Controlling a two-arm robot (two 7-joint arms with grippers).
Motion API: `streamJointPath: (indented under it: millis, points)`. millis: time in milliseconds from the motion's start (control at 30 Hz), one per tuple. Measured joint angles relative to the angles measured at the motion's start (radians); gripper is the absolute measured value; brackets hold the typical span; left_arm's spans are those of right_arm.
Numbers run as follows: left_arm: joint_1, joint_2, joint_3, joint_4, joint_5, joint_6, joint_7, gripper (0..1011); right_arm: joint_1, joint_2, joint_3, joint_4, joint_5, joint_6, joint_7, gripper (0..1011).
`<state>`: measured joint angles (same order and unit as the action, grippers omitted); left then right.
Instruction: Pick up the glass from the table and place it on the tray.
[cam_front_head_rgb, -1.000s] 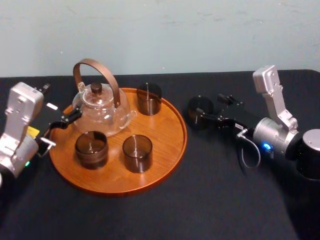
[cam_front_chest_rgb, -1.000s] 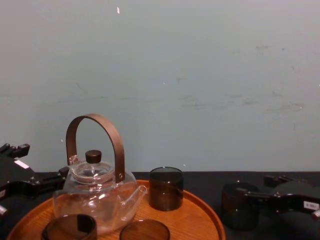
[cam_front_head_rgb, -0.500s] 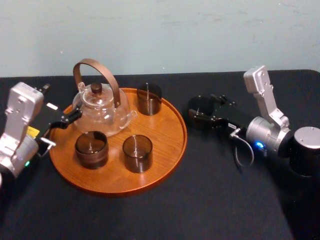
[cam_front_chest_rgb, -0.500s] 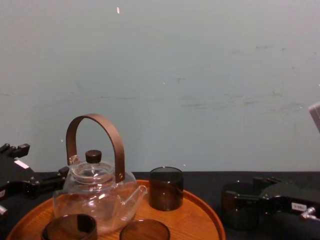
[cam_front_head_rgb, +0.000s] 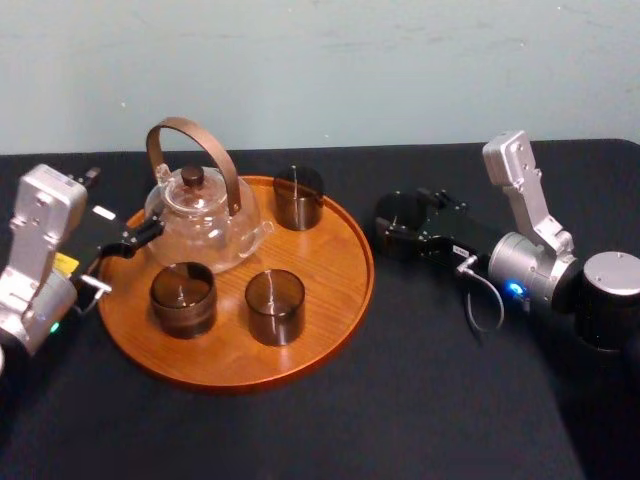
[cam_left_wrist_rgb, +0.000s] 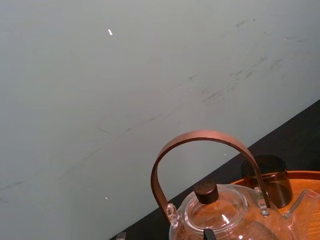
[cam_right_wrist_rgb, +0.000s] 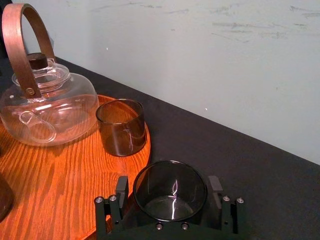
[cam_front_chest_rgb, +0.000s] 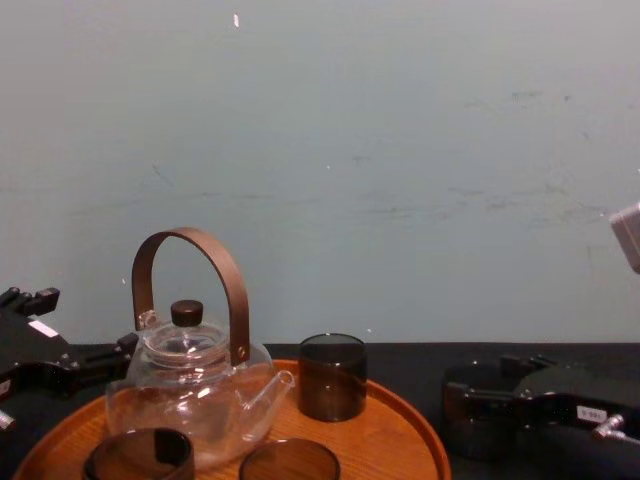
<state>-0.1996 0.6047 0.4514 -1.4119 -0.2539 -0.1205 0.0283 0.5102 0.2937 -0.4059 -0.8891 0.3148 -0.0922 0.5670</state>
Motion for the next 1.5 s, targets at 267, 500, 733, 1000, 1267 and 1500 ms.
streamJointPath:
  millis: [267, 500, 733, 1000, 1267, 1500]
  points:
    - [0.0, 0.0, 0.0, 0.0, 0.0, 0.0, 0.0, 1001, -0.002, 0.001, 0.001, -0.003, 0.001, 0.001, 0.0, 898]
    - [0.0, 0.0, 0.0, 0.0, 0.0, 0.0, 0.0, 1001, -0.003, 0.002, 0.001, -0.005, 0.001, 0.002, -0.001, 898]
    - [0.0, 0.0, 0.0, 0.0, 0.0, 0.0, 0.0, 1001, -0.003, 0.003, 0.001, -0.005, 0.002, 0.003, -0.001, 898]
    - [0.0, 0.0, 0.0, 0.0, 0.0, 0.0, 0.0, 1001, -0.006, 0.003, 0.005, -0.006, 0.006, 0.003, 0.002, 898]
    - [0.0, 0.0, 0.0, 0.0, 0.0, 0.0, 0.0, 1001, -0.023, 0.015, 0.019, -0.044, 0.02, 0.006, 0.009, 898]
    - [0.0, 0.0, 0.0, 0.0, 0.0, 0.0, 0.0, 1001, -0.058, 0.035, 0.02, -0.137, 0.035, 0.02, 0.019, 898]
